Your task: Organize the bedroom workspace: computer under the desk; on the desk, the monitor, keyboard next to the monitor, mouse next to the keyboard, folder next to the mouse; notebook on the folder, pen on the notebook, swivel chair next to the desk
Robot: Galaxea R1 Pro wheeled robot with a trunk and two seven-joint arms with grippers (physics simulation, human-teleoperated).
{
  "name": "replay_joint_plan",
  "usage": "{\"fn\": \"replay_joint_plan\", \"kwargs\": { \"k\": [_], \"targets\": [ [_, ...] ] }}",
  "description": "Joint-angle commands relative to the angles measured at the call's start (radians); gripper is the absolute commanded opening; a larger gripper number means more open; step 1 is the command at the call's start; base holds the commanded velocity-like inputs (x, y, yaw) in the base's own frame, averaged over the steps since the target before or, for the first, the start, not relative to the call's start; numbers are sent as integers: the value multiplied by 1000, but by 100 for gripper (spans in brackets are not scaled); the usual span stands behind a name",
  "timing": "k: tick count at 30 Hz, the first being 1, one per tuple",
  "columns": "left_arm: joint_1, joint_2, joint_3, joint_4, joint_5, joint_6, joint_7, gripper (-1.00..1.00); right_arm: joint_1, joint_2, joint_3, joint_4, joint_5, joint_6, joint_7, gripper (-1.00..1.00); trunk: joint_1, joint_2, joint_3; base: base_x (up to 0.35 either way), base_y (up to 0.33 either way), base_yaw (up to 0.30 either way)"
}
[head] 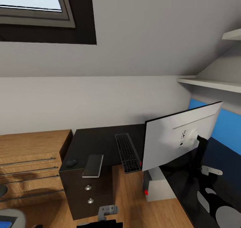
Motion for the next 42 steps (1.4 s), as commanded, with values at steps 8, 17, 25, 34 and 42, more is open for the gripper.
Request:
{"fn": "replay_joint_plan", "kwargs": {
  "k": [8, 17, 25, 34, 42],
  "targets": [
    [-1, 1, -2, 21, 9, 1, 10, 100, -1, 0, 3, 0, -10, -5, 1, 100, 0, -1, -1, 134, 0, 0],
    [-1, 1, -1, 29, 8, 1, 10, 100, -1, -2, 1, -2, -10, -4, 1, 100, 0, -1, -1, 116, 0, 0],
    [-1, 1, -1, 34, 10, 1, 12, 100, -1, -2, 1, 1, -11, -3, -1, 100, 0, -1, -1, 114, 0, 0],
    [-1, -1, -2, 42, 10, 1, 11, 100, -1, -6, -3, 5, -11, -1, -4, 100, 0, -1, -1, 4, 0, 0],
    [-1, -1, -2, 42, 10, 1, 11, 100, -1, -9, -6, 5, -13, 0, -5, 100, 0, -1, -1, 0, 0, 0]
  ]
}}
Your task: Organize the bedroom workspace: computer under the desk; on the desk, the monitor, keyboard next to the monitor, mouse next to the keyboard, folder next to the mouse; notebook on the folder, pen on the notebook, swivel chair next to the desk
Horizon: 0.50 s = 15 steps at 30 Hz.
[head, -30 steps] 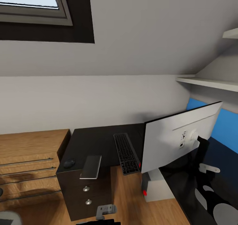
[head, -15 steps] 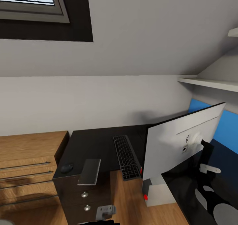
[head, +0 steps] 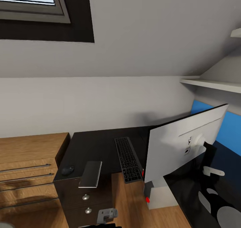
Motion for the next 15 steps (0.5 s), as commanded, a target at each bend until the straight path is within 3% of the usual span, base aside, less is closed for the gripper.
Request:
{"fn": "replay_joint_plan", "kwargs": {
  "k": [1, 15],
  "targets": [
    [-1, 0, -1, -1, 10, 1, 10, 100, -1, -1, 3, 0, -11, -5, 1, 100, 0, -1, -1, 0, 0, 0],
    [-1, 0, -1, 0, 10, 1, 10, 100, -1, -20, 1, -1, -15, -2, -3, 100, 0, -1, -1, 0, 0, 0]
  ]
}}
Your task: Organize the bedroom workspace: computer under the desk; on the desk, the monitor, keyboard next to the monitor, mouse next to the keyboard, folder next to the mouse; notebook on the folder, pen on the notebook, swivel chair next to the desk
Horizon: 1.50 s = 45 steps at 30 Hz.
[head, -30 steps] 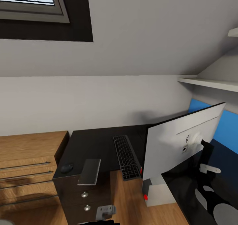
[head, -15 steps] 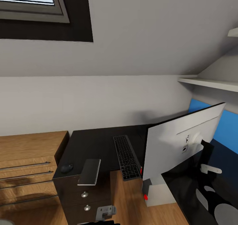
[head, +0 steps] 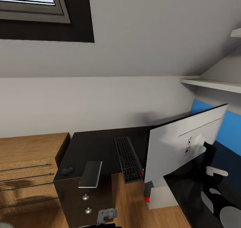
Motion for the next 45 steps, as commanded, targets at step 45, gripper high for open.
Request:
{"fn": "replay_joint_plan", "kwargs": {
  "k": [45],
  "targets": [
    [-1, -4, -6, 65, 7, -1, 7, 100, -1, -13, 3, 0, -12, -1, -1, 100, 0, -1, -1, 7, 0, 0]
  ]
}}
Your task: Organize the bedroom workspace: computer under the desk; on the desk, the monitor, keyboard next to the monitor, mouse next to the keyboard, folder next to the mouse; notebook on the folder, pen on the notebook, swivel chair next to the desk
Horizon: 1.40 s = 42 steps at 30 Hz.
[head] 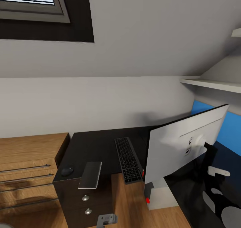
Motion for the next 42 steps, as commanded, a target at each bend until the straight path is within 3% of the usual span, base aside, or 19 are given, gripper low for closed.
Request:
{"fn": "replay_joint_plan", "kwargs": {
  "k": [1, 34, 35, 42],
  "targets": [
    [-1, 0, -1, -1, 11, 1, 10, 100, -1, 0, 4, 1, -10, -5, 1, 100, 0, -1, -1, 0, 0, 0],
    [-1, -1, -3, 13, 11, 1, 10, 100, -1, 0, 5, 1, -10, -7, 2, 100, 0, -1, -1, 27, 0, 0],
    [-1, -1, -3, 13, 11, 1, 10, 100, -1, 0, 5, 1, -10, -8, 2, -100, 0, -1, -1, 0, 0, 0],
    [-1, -1, -3, 13, 11, 1, 10, 100, -1, 0, 4, -1, -10, -10, 1, -100, 0, -1, -1, 0, 0, 0]
  ]
}}
